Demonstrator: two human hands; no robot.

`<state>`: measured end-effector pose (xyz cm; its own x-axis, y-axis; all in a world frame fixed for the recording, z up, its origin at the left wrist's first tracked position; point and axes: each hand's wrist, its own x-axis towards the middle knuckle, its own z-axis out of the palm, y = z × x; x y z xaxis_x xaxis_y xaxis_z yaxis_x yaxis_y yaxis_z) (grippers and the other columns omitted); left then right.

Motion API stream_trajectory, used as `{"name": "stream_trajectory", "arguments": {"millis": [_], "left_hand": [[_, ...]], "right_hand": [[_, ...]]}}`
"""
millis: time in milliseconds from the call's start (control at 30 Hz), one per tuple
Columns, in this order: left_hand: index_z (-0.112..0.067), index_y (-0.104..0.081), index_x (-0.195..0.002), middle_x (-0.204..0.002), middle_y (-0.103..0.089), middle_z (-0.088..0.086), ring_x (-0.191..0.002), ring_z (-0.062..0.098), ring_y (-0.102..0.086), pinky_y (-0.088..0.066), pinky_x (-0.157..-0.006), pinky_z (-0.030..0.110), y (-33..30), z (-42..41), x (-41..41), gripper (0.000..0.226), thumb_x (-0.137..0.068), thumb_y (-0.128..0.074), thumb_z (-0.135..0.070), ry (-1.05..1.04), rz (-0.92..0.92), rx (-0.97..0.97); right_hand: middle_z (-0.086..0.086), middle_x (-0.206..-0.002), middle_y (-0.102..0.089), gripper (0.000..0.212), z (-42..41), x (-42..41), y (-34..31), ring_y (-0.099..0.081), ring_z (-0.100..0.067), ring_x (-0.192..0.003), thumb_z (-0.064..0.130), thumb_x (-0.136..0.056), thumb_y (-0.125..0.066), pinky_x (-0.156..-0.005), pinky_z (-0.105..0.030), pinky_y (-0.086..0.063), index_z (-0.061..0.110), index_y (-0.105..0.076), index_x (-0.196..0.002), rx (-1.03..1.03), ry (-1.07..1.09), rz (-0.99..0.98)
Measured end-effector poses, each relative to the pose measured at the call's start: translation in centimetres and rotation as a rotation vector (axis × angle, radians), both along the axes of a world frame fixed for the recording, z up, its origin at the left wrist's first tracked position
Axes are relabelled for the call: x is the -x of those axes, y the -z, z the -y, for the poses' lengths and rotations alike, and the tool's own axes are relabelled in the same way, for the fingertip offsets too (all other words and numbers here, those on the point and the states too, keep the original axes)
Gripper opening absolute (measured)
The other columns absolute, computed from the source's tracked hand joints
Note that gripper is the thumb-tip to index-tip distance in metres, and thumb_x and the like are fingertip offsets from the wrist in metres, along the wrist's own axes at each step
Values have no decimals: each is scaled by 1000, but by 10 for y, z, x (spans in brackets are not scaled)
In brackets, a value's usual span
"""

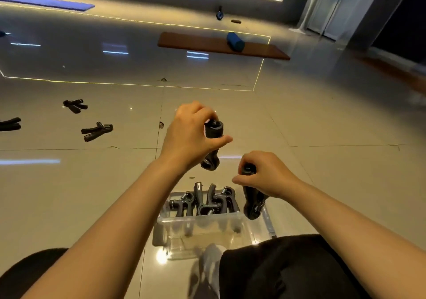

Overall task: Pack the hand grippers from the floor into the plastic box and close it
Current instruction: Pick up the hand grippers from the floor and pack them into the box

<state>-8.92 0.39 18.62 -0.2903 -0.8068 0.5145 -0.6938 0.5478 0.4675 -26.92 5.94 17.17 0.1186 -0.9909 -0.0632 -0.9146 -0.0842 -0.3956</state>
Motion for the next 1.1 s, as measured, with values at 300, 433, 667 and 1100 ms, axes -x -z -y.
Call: {"name": "stream_trajectory", "arguments": {"millis": [300, 433, 667, 1100], "left_hand": [[-26, -52, -100, -104, -42, -12, -102, 6, -36, -33, -84, 21, 19, 23, 41, 44, -71, -67, -55, 251, 440, -176], [-31, -44, -91, -110, -48, -8, -113, 13, -37, -39, -91, 28, 47, 37, 26, 40, -68, -65, -58, 260, 497, -199], [-26, -58, -94, -122, -49, -6, -121, 13, -32, -34, -93, 27, 146, 57, -14, 43, -68, -62, -60, 184, 401, -238], [-18, -63, -84, -114, -53, -2, -111, 16, -43, -25, -94, 8, 278, 29, -37, 39, -66, -67, -53, 24, 46, -380]], "right_hand": [[5, -86, -57, 24, -1, 53, 24, -53, -11, -79, 37, -77, -73, -71, -26, -46, 17, -63, -86, -7, -50, 95], [6, -85, -57, 22, 30, 52, 51, -53, -10, -79, 38, -78, -72, -67, -22, -42, 20, -62, -84, 26, -55, 141], [8, -82, -57, 20, 93, 39, 152, -52, -6, -76, 37, -77, -73, -60, -14, -36, 19, -64, -80, 30, 106, 196], [11, -88, -57, 26, 89, 55, 230, -49, -11, -88, 50, -74, -59, -69, -21, -34, 30, -62, -89, -169, 7, 58]]}}
